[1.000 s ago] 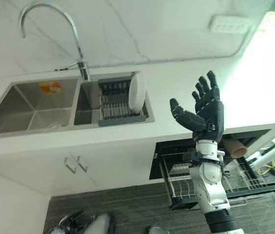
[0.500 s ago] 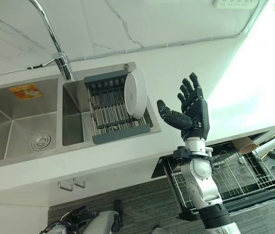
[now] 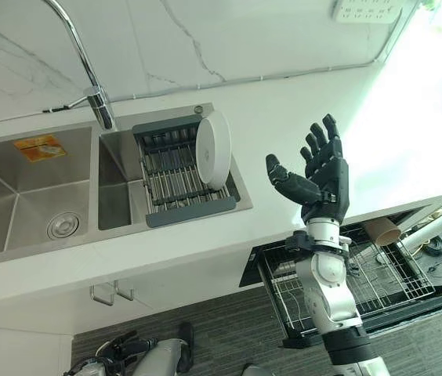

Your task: Place the dishes in the dishwasher.

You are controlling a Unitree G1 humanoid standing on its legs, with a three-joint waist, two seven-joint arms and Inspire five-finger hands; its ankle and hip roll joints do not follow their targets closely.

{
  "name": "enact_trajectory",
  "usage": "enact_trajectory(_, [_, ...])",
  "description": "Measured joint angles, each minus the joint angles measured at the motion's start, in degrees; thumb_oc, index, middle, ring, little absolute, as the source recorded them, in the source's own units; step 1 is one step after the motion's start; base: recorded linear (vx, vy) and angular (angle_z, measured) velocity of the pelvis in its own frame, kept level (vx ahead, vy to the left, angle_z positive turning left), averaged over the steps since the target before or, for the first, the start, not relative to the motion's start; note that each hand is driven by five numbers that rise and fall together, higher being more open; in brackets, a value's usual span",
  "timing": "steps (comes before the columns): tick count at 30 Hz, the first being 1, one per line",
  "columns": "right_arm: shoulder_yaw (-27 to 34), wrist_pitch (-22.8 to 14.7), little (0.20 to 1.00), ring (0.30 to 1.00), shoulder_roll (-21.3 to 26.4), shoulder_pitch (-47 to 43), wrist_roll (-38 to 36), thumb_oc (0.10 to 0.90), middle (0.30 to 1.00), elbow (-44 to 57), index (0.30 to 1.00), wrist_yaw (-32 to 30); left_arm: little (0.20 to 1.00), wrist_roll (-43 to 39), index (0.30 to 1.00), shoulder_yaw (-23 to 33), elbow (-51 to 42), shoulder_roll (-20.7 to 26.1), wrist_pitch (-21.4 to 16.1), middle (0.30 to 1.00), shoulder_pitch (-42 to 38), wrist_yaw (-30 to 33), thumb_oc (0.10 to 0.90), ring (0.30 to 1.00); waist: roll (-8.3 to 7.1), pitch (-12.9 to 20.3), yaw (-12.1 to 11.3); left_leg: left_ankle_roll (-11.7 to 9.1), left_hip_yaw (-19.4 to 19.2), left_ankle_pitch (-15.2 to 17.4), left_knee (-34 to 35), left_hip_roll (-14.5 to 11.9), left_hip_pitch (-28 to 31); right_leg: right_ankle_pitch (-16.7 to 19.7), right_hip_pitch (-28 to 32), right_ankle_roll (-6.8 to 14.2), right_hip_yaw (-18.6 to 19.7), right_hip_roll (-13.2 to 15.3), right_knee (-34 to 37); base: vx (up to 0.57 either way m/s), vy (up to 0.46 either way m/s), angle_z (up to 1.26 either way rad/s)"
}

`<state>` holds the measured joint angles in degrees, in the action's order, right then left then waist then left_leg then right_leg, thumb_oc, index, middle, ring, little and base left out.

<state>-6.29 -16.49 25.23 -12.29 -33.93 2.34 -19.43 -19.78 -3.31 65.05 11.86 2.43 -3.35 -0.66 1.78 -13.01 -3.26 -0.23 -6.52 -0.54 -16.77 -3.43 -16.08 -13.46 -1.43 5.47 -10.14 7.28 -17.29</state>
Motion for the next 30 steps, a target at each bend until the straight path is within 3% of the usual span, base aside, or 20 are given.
enact_trajectory(11, [-0.9,3.7,0.9,0.9,-0.3,-1.9,-2.3,0.8,0.9,-0.1,0.9,0.8,0.9,0.6,0.9,-0.1,-0.3,0.2,0.0,0.9,-0.2,-1.2,0.8,0.9,0.14,0.0,-0.5,0.1,0.6,0.1,-0.2,0.6,-0.8,-0.2,-0.2,0.2,-0.8,0.4,0.3,0.01,0.001,0.03])
enact_trajectory(17, [-2.7,4.0,0.9,0.9,-0.4,-5.6,-2.4,0.8,0.9,-1.3,0.9,0.3,0.9,7.7,0.9,-5.3,-1.9,0.6,-0.6,0.9,-2.4,1.5,0.8,0.9,1.76,-0.9,-1.0,0.1,0.9,0.1,-0.3,0.6,-1.2,-0.2,-0.3,0.1,-1.4,0.7,0.2,0.0,0.0,0.01])
enact_trajectory(30, [-4.2,4.6,0.9,0.9,-2.5,-8.0,-2.4,0.8,0.9,-5.8,0.9,-0.7,0.9,8.9,0.9,-5.4,-2.7,0.5,-2.2,0.9,-2.6,1.7,0.8,0.9,1.0,-1.4,-2.8,0.3,2.5,0.0,-0.8,1.3,-2.3,-0.4,0.5,0.3,-3.4,0.5,1.1,0.02,-0.007,0.08])
